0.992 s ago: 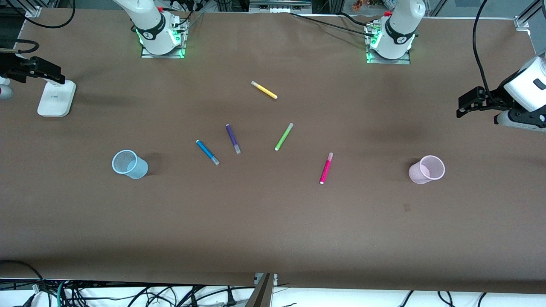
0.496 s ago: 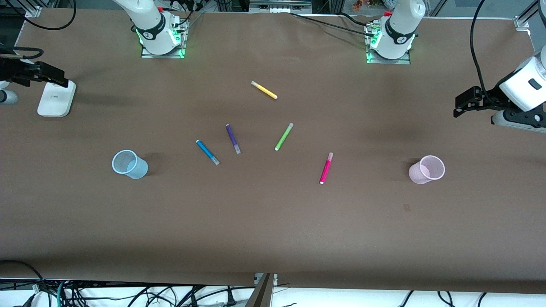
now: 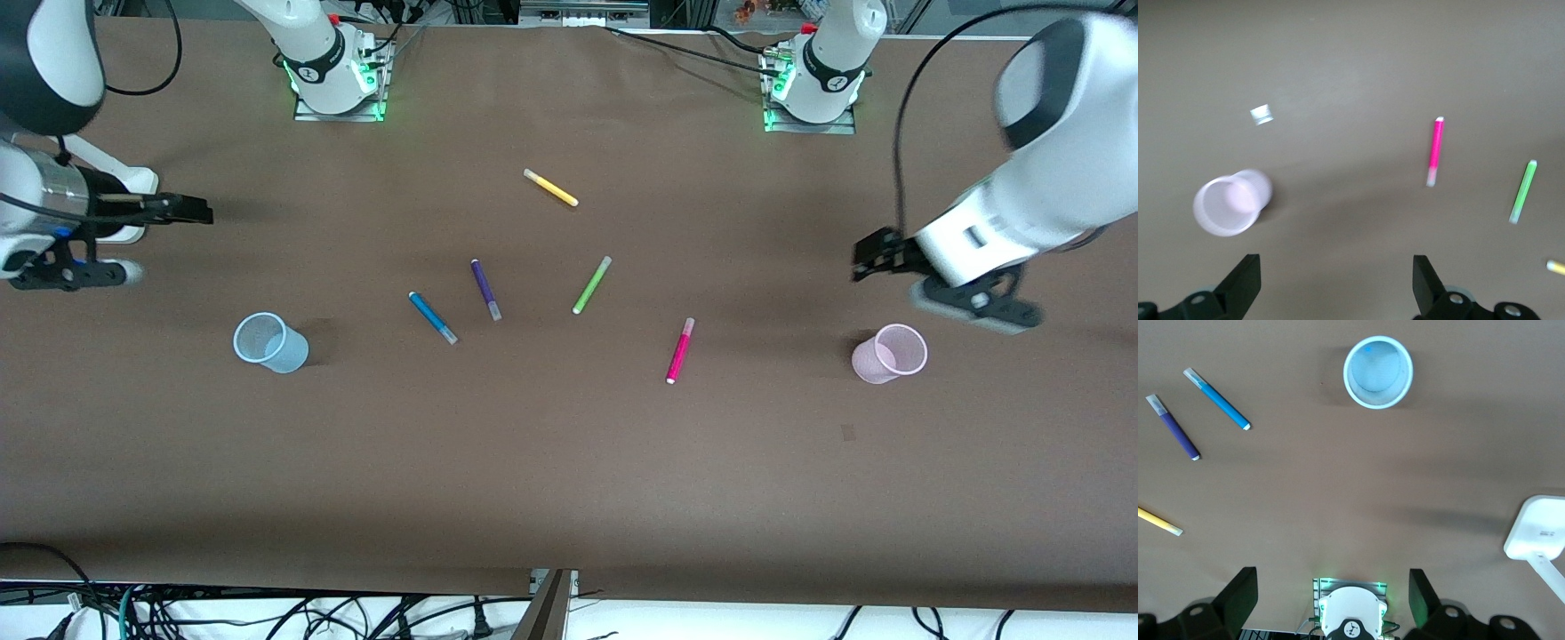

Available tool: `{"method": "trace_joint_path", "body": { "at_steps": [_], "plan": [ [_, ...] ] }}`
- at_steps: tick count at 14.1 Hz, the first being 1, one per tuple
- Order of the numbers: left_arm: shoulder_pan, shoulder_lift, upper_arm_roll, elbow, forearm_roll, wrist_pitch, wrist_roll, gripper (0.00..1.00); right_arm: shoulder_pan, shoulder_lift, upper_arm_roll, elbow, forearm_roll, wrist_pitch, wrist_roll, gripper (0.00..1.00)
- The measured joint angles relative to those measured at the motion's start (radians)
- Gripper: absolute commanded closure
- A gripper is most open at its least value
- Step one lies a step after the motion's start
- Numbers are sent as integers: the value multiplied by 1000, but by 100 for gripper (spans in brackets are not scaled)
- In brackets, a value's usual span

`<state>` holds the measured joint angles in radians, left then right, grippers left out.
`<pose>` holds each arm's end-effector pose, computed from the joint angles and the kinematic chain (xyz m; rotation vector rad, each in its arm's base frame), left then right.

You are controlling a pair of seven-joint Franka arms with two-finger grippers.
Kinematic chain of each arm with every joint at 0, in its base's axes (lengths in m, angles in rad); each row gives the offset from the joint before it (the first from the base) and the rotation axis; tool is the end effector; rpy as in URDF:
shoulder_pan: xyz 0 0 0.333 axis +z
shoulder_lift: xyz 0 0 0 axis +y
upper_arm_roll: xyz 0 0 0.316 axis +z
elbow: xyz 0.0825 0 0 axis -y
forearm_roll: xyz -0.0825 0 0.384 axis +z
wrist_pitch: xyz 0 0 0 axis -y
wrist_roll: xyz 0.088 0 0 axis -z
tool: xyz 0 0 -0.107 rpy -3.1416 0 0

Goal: Place pink and blue markers in matching cups
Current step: 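Move the left gripper to the pink marker while the right gripper reaches the blue marker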

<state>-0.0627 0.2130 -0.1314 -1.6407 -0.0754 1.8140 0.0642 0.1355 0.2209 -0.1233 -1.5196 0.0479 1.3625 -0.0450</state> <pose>0.6110 -0.1202 0.4875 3.0217 -0.3587 -0.0677 0.5840 0.0195 0.5086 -3.0586 -0.0857 0.5820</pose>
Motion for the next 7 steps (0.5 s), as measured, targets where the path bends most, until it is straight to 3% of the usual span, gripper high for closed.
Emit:
{"method": "trace_joint_path", "body": {
  "at_steps": [3,7],
  "plan": [
    [-11,142,-66,-10,0,125,-64,0,74,83,3,-4,3,95,-2,0],
    [-70,269,-72,-22,28,250,-149,0,216,214,7,-5,4,298,-1,0]
  ]
}}
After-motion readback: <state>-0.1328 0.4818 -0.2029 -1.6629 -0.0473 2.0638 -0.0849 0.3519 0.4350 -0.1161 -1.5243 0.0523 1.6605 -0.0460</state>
